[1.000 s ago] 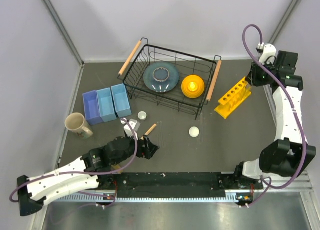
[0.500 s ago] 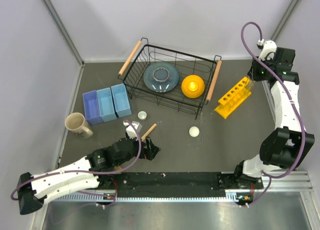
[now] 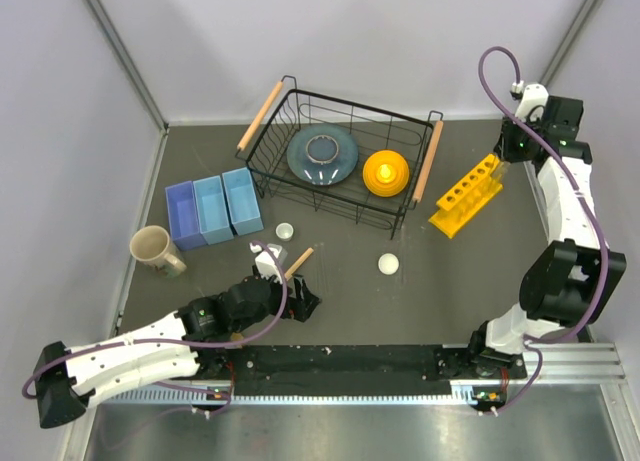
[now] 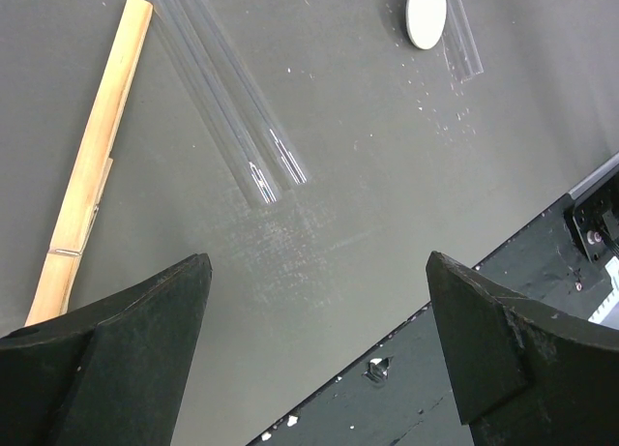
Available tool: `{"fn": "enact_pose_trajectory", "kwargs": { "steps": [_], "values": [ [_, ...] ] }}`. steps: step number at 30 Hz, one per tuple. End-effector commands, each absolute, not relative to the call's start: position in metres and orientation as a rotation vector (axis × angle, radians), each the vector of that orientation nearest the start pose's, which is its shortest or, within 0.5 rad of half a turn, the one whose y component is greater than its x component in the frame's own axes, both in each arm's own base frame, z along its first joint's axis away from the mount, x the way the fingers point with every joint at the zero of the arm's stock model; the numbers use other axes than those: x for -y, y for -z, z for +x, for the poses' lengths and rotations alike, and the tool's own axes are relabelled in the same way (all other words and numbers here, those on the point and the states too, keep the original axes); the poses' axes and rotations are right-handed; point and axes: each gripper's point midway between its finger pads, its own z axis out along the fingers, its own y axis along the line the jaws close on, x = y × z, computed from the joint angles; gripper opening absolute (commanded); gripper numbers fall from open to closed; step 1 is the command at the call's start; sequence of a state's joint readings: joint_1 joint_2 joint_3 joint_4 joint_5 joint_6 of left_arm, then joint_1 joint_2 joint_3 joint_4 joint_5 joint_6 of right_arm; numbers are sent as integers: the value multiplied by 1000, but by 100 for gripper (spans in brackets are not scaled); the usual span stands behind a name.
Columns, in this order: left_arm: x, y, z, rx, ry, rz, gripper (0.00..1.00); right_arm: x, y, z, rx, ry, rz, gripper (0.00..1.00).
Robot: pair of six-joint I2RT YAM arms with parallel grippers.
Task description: Organize the chemistry lab equipment
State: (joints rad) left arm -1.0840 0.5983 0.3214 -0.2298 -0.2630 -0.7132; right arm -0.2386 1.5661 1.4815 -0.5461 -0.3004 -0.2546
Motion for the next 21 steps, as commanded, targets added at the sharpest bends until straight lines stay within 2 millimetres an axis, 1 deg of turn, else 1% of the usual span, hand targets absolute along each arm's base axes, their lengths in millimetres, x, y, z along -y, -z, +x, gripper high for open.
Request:
{"fn": "enact_pose_trajectory", "kwargs": {
  "steps": [1, 10, 13, 21],
  "values": [
    [225, -123, 145, -2095, 865, 187, 99, 75, -259, 452, -2095, 8, -183, 16],
    [227, -122, 145, -2098, 866, 193, 99, 75, -241, 452, -2129, 1, -190, 17],
    [227, -123, 145, -2097, 867, 193, 99, 72, -234, 453, -2134, -22, -193, 17],
    [226, -122, 146, -2099, 867, 189, 99, 69, -213, 451, -2154, -43, -199, 20]
  ]
}}
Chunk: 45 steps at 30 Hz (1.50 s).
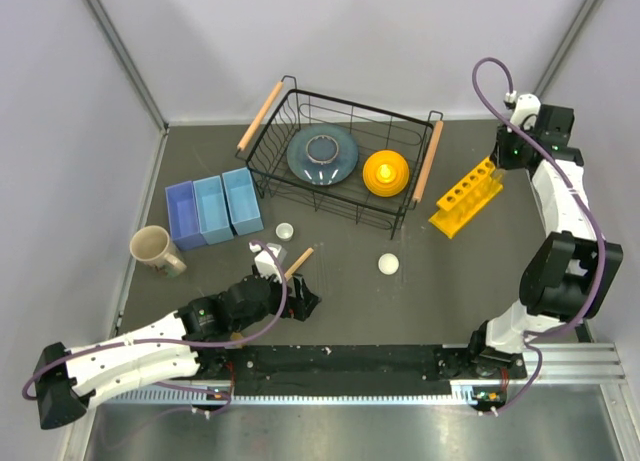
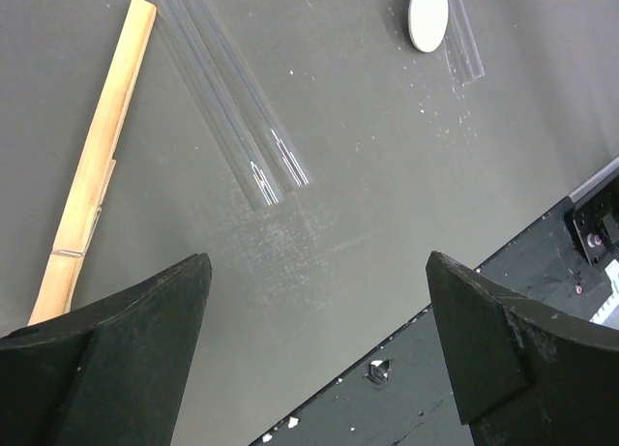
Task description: Organize the chemistry lab equipment
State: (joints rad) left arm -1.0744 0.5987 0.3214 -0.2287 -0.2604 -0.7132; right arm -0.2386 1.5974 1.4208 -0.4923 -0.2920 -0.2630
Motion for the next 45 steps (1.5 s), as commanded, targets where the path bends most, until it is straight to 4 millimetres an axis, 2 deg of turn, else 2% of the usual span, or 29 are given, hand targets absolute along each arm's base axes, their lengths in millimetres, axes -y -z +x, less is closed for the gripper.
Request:
{"fn": "enact_pose_trajectory", "kwargs": {
  "steps": [1, 8, 22, 25, 32, 33, 36, 39, 40, 42, 44, 45],
  "values": [
    [226, -122, 145, -2100, 868, 190, 99, 69, -212, 451, -2152, -43, -201, 20],
    [226, -123, 146, -2098, 868, 190, 99, 69, -199, 449, -2167, -49, -203, 23],
    [225, -125, 145, -2089, 878, 181, 99, 67, -198, 446, -2166, -53, -213, 30],
    [225, -127, 145, -2084, 890, 172, 99, 65, -206, 443, -2149, -59, -217, 33],
    [226, -135, 145, -2060, 915, 157, 99, 55, -257, 426, -2055, -48, -263, 44],
    [226, -136, 145, -2058, 921, 154, 99, 53, -269, 420, -2029, -43, -274, 45],
    [225, -140, 147, -2052, 915, 141, 99, 42, -283, 408, -2002, -78, -306, 50],
    [222, -143, 148, -2057, 899, 126, 99, 25, -296, 388, -1970, -141, -379, 57],
    [221, -145, 148, -2056, 896, 121, 99, 19, -301, 378, -1950, -148, -415, 63],
    [218, -147, 149, -2054, 887, 110, 99, 4, -300, 362, -1937, -216, -471, 69],
    [216, -151, 149, -2048, 889, 99, 99, -11, -310, 345, -1889, -271, -512, 83],
    [214, -153, 149, -2040, 892, 90, 99, -18, -303, 338, -1892, -311, -521, 91]
  ]
}}
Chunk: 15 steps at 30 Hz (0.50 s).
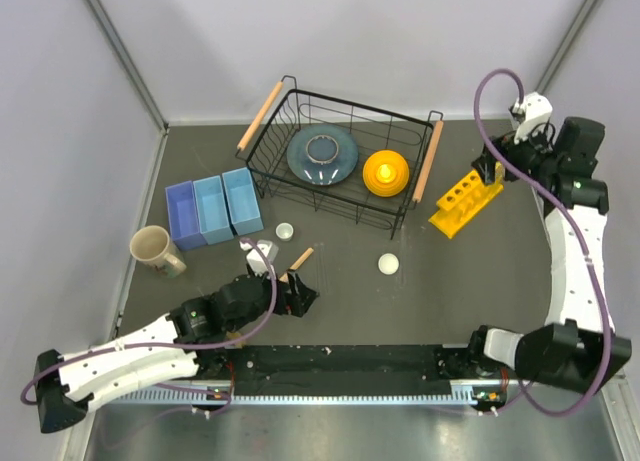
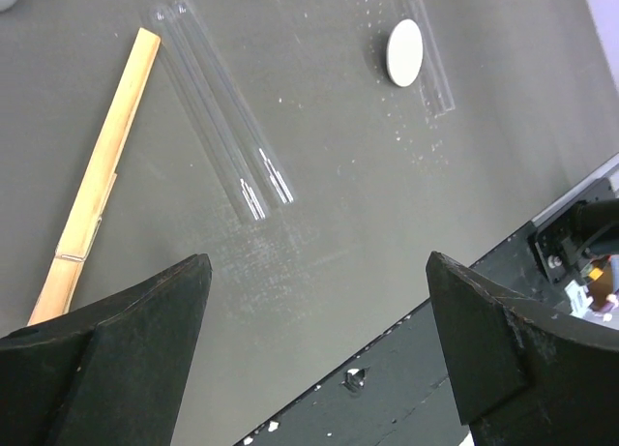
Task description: Organize the chemistry lab equipment
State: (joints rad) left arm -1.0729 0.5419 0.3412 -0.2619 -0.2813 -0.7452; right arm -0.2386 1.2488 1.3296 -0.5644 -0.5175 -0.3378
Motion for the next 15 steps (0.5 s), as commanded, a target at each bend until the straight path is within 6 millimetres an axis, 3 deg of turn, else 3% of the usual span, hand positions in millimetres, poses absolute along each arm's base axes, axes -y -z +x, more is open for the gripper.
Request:
{"fn": "enact_pose_trajectory", "kwargs": {
  "steps": [1, 2, 3, 5, 9, 12, 15],
  "values": [
    [213, -154, 150, -2037, 895, 79, 99, -25, -302, 332, -1889, -357, -520, 99],
    [213, -155, 150, -2032, 901, 71, 99, -38, -307, 320, -1853, -427, -544, 99],
    [211, -157, 150, -2023, 909, 56, 99, -47, -296, 311, -1870, -510, -531, 99],
    [210, -157, 149, -2016, 918, 38, 99, -71, -293, 291, -1838, -691, -563, 99],
    [205, -158, 150, -2001, 947, -26, 99, -107, -256, 262, -1912, -1038, -517, 99],
    [203, -155, 149, -2005, 952, -53, 99, -129, -226, 249, -1991, -1098, -558, 99],
    [202, -153, 148, -2012, 961, -72, 99, -141, -196, 240, -2067, -1051, -599, 99]
  ]
}}
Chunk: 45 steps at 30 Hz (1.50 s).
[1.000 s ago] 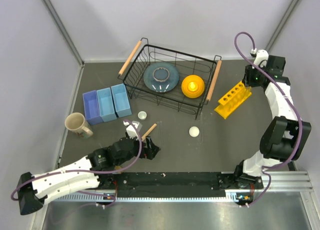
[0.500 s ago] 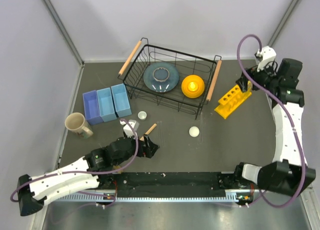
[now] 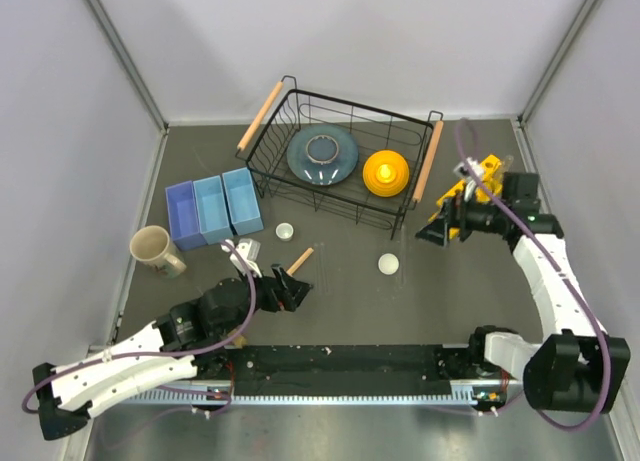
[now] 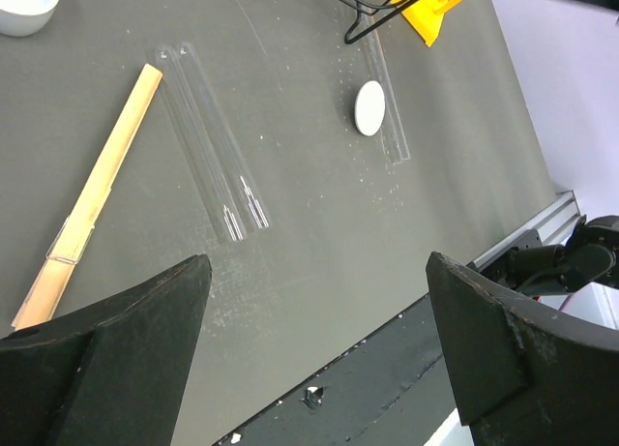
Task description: Organize the chemistry lab equipment
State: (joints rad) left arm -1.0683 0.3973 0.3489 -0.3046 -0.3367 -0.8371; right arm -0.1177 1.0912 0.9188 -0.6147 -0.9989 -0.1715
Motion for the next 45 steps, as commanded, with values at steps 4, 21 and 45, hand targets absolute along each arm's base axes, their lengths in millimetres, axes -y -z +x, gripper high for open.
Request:
{"fn": "enact_pose_trajectory", "kwargs": {
  "steps": [4, 21, 45],
  "values": [
    [203, -149, 148, -2026, 968, -98, 99, -148, -175, 236, -2068, -963, -657, 98],
    [220, -139, 148, -2093, 974, -95, 99, -149, -91, 219, -2185, -511, -969, 91],
    [213, -131, 146, -2093, 972, -115, 99, -169, -51, 236, -2327, -268, -1092, 75]
  ]
}}
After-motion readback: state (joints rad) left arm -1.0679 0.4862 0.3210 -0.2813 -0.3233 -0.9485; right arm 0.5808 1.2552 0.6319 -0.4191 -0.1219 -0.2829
